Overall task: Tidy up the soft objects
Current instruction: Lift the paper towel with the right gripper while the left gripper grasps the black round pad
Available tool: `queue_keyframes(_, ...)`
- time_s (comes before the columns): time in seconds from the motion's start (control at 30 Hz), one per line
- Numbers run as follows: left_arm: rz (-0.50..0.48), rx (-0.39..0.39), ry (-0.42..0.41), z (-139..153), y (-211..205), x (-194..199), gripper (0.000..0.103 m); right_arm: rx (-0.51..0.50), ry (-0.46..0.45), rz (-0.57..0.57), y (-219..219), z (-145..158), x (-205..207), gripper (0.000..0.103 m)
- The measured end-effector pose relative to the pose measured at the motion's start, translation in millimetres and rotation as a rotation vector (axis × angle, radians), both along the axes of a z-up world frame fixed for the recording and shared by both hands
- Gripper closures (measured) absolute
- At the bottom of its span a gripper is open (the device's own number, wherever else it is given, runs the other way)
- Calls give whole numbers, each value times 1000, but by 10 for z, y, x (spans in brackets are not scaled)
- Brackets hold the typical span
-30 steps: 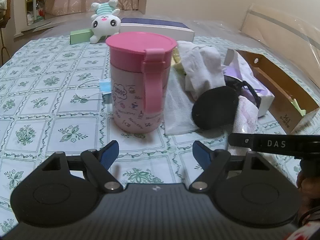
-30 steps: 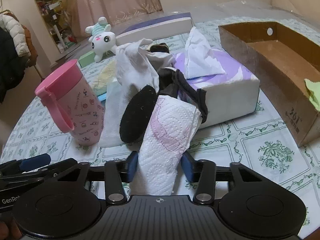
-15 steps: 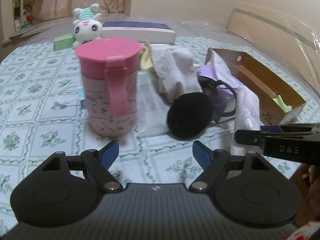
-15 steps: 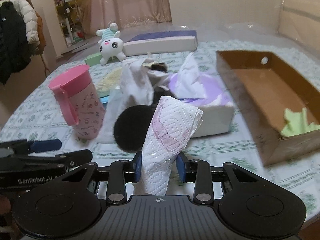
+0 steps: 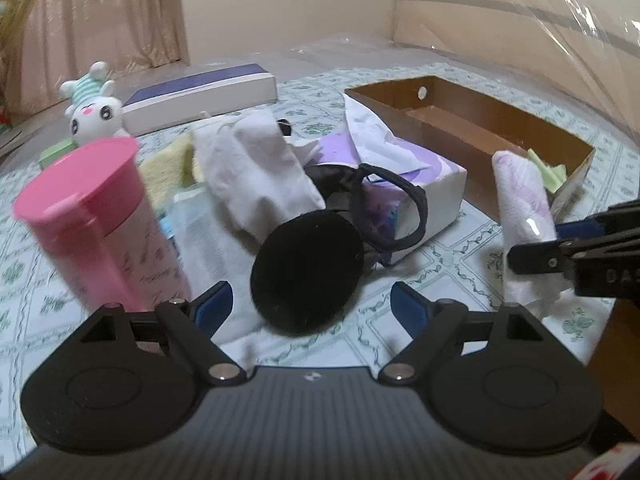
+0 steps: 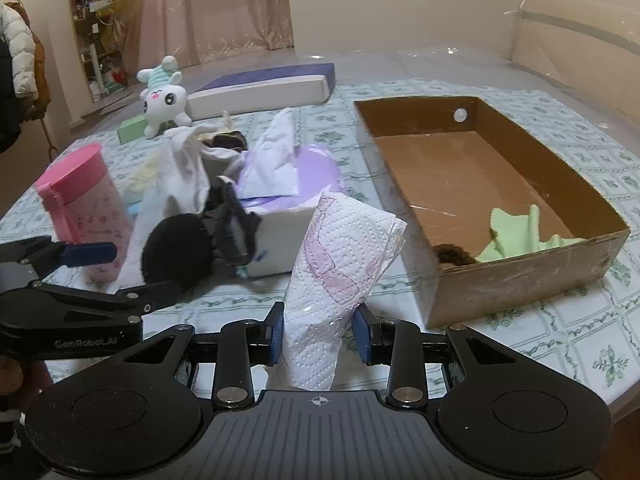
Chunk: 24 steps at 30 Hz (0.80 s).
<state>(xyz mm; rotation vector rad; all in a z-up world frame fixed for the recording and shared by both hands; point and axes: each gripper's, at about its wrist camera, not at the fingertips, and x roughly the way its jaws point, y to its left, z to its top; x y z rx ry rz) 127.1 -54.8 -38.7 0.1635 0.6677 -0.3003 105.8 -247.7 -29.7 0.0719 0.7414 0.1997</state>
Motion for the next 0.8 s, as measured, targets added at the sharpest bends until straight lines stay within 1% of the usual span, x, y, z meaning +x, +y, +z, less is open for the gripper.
queue_keyframes(0.1,-22,31,-6,-48,-70,119,15,-11,-6,-7,-37,-19,49,67)
queue_keyframes(0.27,-89,140,-27,-136,-198,280,15,-5,-2,-17,-109,-61,109,67)
queue_keyframes(0.37,-121,188,-24,-201,-254,354,16,0,2,-20,-133,-87,127,67)
queue_keyframes(0.43,-126,195,-18,-228,-261,390,18,0,1,-19,-136,-95,133,67)
queue_keyframes(0.47,-123,196,-16,-235,-259,404,22,2,1,-19,-136,-96,133,67)
queue_keyframes(0.53,-117,197,-12,-241,-258,428,26,5,1,-18,-138,-96,145,67)
queue_keyframes(0.6,-112,193,0,-245,-252,456,33,7,0,-15,-136,-89,148,67)
queue_keyframes(0.8,-98,178,15,-201,-221,385,36,9,-10,-14,-132,-46,118,67)
